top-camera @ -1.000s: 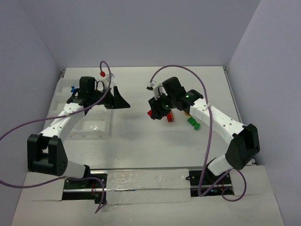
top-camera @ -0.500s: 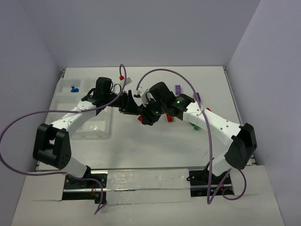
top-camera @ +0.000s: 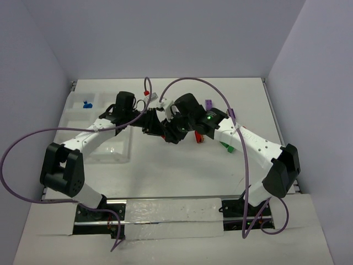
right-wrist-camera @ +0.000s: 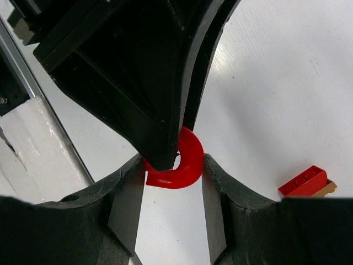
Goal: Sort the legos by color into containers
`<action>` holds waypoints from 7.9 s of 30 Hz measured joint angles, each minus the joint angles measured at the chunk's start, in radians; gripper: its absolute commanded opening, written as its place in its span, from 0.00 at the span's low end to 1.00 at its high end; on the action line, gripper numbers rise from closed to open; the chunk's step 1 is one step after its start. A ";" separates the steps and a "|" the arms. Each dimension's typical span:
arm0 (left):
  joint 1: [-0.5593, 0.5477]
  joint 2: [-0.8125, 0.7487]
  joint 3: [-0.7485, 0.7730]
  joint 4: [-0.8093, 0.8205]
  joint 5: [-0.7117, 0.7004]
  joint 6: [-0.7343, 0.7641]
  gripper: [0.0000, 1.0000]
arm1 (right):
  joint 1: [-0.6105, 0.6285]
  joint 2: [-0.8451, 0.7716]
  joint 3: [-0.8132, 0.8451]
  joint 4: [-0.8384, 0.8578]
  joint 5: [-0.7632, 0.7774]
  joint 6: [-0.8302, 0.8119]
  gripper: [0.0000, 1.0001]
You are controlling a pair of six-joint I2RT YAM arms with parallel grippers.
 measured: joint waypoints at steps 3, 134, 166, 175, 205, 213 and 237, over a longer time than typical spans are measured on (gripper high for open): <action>-0.002 0.002 0.000 0.009 0.020 -0.005 0.20 | 0.000 0.003 0.000 -0.002 0.002 0.000 0.43; -0.012 -0.134 0.029 0.043 -0.570 0.072 0.76 | -0.297 0.221 0.154 -0.011 0.124 0.934 0.00; -0.093 -0.013 0.057 0.143 -0.592 -0.050 0.67 | -0.273 0.221 0.140 0.018 -0.031 1.171 0.00; -0.102 -0.010 0.074 0.139 -0.592 -0.067 0.36 | -0.271 0.221 0.140 0.025 -0.025 1.179 0.00; 0.084 -0.130 -0.062 0.187 -0.215 -0.098 0.00 | -0.415 0.121 0.052 0.293 -0.421 0.892 1.00; 0.132 -0.313 -0.116 0.297 0.019 -0.084 0.00 | -0.417 0.047 -0.080 0.380 -0.753 0.560 0.99; 0.131 -0.407 -0.244 0.518 0.043 -0.261 0.00 | -0.267 0.001 -0.060 0.447 -0.885 0.453 0.67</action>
